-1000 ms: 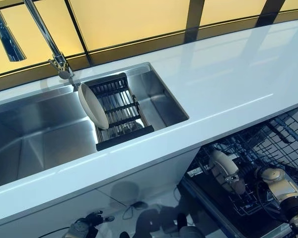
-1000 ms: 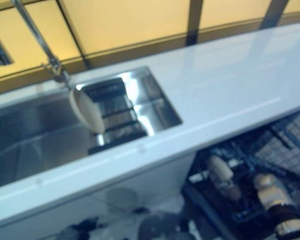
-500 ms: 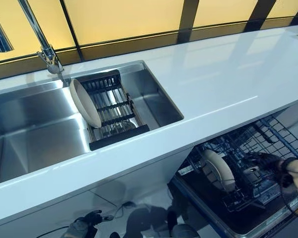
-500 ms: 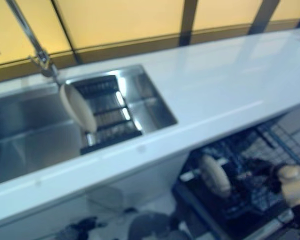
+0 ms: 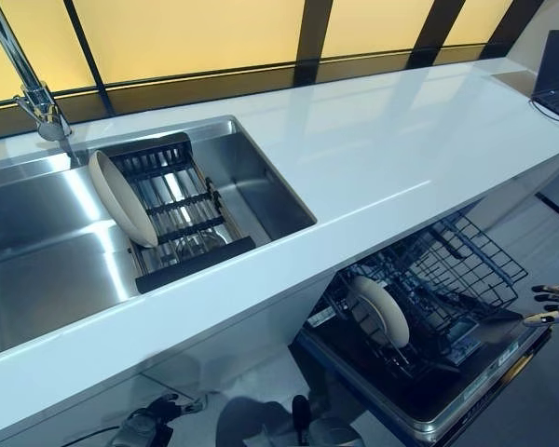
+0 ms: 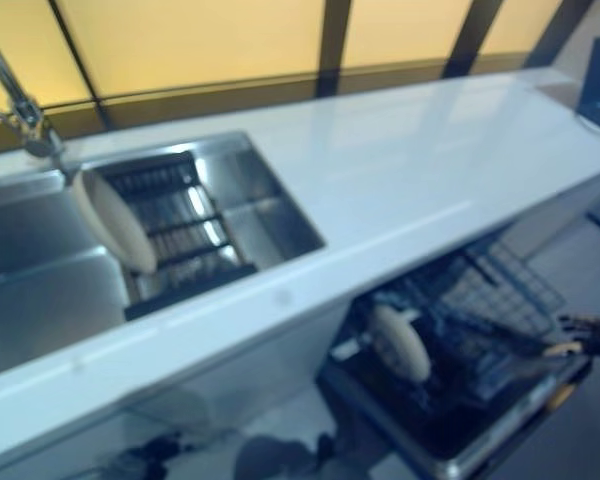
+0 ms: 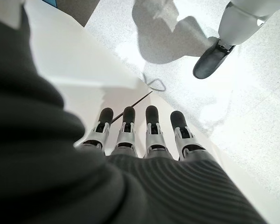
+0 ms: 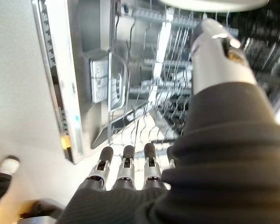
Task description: Take plates into dishwasher
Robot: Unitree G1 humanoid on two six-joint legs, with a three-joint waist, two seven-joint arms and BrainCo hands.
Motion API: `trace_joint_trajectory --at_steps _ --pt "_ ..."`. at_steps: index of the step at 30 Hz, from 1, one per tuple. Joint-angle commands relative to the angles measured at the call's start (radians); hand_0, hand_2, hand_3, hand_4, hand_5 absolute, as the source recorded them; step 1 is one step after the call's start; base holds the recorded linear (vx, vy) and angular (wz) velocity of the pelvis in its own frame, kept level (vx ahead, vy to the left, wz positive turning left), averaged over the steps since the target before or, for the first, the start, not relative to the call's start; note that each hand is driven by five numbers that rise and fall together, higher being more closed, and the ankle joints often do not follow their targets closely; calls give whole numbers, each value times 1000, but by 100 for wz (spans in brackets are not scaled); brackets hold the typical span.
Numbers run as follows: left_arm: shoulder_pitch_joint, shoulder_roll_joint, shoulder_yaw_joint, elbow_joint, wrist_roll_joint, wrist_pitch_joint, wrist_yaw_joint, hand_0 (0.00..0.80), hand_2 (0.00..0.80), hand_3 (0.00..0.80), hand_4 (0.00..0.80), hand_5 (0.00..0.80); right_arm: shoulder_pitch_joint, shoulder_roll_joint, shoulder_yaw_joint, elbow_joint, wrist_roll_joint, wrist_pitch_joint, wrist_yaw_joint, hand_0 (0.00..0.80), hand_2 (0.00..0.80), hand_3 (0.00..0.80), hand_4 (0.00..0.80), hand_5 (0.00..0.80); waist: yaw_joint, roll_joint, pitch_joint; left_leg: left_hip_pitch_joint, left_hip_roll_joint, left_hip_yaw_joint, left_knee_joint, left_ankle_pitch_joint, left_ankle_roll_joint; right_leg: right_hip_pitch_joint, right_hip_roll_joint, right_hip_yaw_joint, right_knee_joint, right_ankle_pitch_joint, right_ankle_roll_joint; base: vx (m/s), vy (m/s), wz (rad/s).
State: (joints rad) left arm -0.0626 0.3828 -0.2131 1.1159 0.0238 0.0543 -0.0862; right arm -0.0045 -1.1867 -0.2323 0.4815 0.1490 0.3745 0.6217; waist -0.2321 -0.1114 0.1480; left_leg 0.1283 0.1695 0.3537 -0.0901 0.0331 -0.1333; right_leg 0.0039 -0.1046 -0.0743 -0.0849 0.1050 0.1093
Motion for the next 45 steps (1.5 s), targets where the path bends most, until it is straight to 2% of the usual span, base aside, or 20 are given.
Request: trace_joint_trajectory --at_steps 1,2,4,6,9,13,16,17,19,23,26,29,37,45 --pt "-27 60 15 50 -34 -21 26 0 0 0 0 0 -96 -97 -72 54 134 -37 -156 0 0 0 0 0 33 -45 -26 62 3 -4 17 -94 70 -40 -15 17 30 18 81 0 0 0" --pt "-27 59 15 50 -34 -21 26 0 0 0 0 0 -96 -97 -71 54 134 -37 -156 0 0 0 0 0 33 -45 -26 62 3 -4 17 -94 70 -40 -15 17 30 18 81 0 0 0" --pt "-13 62 -1 51 -51 -30 32 0 0 0 0 0 -146 -139 -93 48 174 -72 -259 0 0 0 0 0 48 -39 -22 63 -1 -16 17 -94 71 -32 -19 5 34 12 78 10 13 3" --pt "-10 63 -8 52 -58 -33 34 0 0 0 0 0 -187 -157 -85 40 172 -91 -288 0 0 0 0 0 55 -37 -23 59 -4 -21 16 -90 71 -34 -21 2 35 11 76 3 28 9" --pt "-4 64 -29 53 -75 -45 34 0 0 0 0 0 -320 -215 -17 37 170 -166 -369 0 0 0 0 0 75 -31 -20 57 -12 -43 16 -89 72 -24 -23 -7 33 5 72 5 41 7" --pt "4 64 -61 47 -96 -62 41 0 0 0 0 0 -557 -279 158 51 123 -270 -466 0 0 0 0 0 113 -27 -22 49 -21 -78 13 -86 71 -9 -27 -27 26 -3 69 6 25 10" --pt "7 64 -74 41 -110 -68 42 0 0 0 0 0 -749 -297 323 40 72 -292 -495 0 0 0 0 0 140 -25 -22 40 -28 -104 11 -82 69 4 -31 -46 16 -7 66 3 40 15" --pt "11 64 -79 40 -117 -72 42 0 0 0 0 0 -847 -291 419 39 32 -301 -515 0 0 0 0 0 157 -26 -23 35 -30 -115 9 -78 67 12 -34 -58 10 -8 65 11 39 17" --pt "17 60 -78 36 -122 -72 41 0 0 0 0 0 -965 -284 535 41 -14 -317 -533 0 0 0 0 0 170 -24 -25 29 -31 -128 7 -73 65 18 -36 -72 8 -11 64 20 28 24" --pt "30 51 -84 22 -137 -49 52 0 0 0 0 0 -1164 -271 747 14 -245 -380 -610 0 0 0 0 0 206 -25 -26 7 -31 -160 3 -56 61 32 -41 -104 0 -15 64 38 4 27" --pt "34 53 -92 6 -145 -30 61 0 0 0 0 0 -1302 -260 890 -36 -402 -391 -641 0 0 0 0 0 232 -26 -13 -19 -32 -187 3 -43 57 30 -46 -126 -2 -11 68 2 -11 29" --pt "33 51 -99 -5 -174 -24 70 0 0 0 0 0 -1417 -233 1005 -79 -471 -395 -642 0 0 0 0 0 252 -20 7 -53 -37 -214 3 -29 55 19 -52 -146 -2 -9 68 -31 34 28" --pt "15 51 -114 -62 -243 -7 98 0 0 0 0 0 -1512 -144 1112 -139 -624 -394 -635 0 0 0 0 0 312 10 101 -160 -65 -287 3 9 57 -27 -71 -195 -2 2 66 -70 48 31" --pt "14 62 -109 -92 -256 -38 100 0 0 0 0 0 -1578 -70 1188 -129 -696 -404 -640 0 0 0 0 0 355 28 175 -242 -76 -320 3 41 53 -72 -78 -235 0 13 63 -45 17 19"
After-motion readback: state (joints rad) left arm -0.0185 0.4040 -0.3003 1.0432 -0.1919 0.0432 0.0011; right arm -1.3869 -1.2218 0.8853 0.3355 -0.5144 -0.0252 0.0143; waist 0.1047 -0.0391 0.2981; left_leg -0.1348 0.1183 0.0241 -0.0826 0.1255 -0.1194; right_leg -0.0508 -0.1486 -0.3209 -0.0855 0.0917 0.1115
